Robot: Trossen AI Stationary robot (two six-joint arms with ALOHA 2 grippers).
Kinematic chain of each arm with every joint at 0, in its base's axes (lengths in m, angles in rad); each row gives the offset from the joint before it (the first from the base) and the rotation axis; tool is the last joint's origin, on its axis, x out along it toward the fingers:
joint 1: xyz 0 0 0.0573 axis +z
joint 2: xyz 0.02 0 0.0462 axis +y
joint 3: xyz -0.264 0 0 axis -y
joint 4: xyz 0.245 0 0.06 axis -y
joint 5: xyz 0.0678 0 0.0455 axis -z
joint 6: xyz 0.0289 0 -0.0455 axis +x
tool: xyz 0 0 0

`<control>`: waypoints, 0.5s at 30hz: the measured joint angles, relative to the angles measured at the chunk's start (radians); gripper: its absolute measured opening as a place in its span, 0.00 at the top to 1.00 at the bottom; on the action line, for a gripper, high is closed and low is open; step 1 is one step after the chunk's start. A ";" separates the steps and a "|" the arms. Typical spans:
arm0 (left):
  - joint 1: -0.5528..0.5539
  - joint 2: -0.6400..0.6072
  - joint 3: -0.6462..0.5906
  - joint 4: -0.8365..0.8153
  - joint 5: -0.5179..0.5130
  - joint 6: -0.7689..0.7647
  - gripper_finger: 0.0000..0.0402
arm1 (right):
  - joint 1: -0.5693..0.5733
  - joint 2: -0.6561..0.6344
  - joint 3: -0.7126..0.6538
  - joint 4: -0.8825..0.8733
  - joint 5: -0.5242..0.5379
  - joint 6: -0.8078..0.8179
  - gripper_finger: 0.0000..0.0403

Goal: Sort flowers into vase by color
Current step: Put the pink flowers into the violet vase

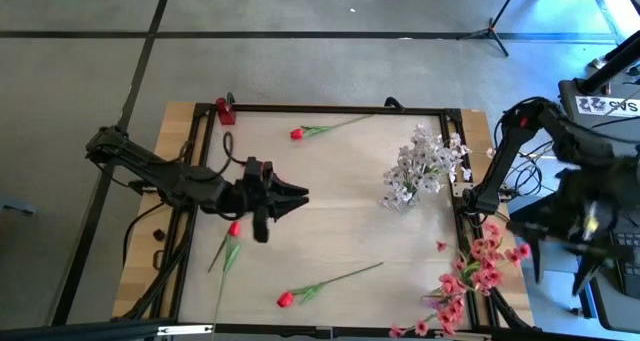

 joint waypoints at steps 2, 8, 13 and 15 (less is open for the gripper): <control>0.013 0.012 0.000 -0.032 -0.043 -0.022 0.73 | 0.000 -0.001 0.053 0.001 0.061 -0.061 0.40; 0.083 0.013 0.000 -0.440 -0.129 -0.307 0.73 | -0.001 0.000 0.176 0.001 0.341 -0.317 0.40; 0.172 0.031 0.000 -0.962 -0.061 -0.594 0.73 | -0.001 -0.002 0.201 0.002 0.632 -0.471 0.40; 0.198 0.070 -0.001 -1.163 0.013 -0.659 0.73 | -0.001 -0.001 0.201 0.001 0.711 -0.494 0.40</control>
